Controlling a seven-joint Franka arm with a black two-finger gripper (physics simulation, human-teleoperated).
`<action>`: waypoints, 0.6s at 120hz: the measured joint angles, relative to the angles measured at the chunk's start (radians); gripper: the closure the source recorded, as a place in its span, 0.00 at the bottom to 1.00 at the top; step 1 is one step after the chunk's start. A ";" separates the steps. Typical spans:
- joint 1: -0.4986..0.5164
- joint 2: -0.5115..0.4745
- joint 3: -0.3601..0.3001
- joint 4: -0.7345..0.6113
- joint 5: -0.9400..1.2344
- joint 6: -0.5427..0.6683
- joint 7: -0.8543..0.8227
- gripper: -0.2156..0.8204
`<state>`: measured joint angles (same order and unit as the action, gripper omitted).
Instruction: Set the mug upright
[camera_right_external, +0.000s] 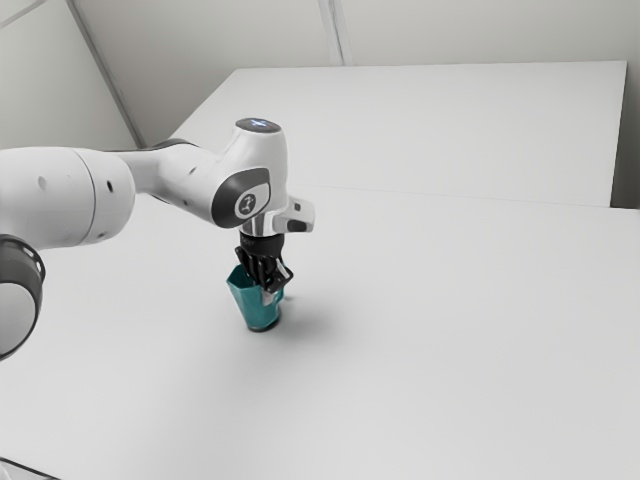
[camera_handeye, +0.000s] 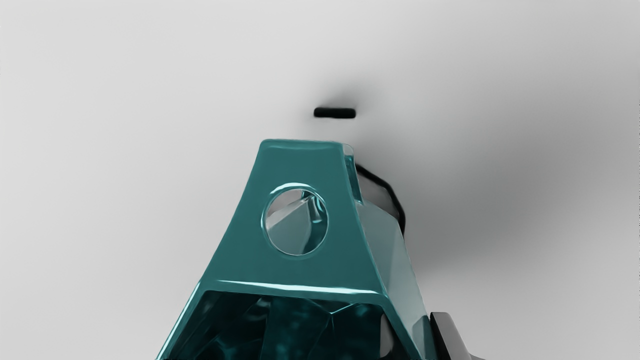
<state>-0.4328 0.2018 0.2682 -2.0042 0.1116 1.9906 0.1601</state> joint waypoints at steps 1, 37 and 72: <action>0.000 0.000 0.000 0.000 -0.001 0.001 0.000 0.96; 0.002 -0.012 0.002 -0.005 -0.036 0.013 0.012 0.46; 0.000 -0.088 0.007 0.001 -0.040 0.015 0.016 0.27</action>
<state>-0.4329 0.1141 0.2752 -2.0030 0.0714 2.0056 0.1756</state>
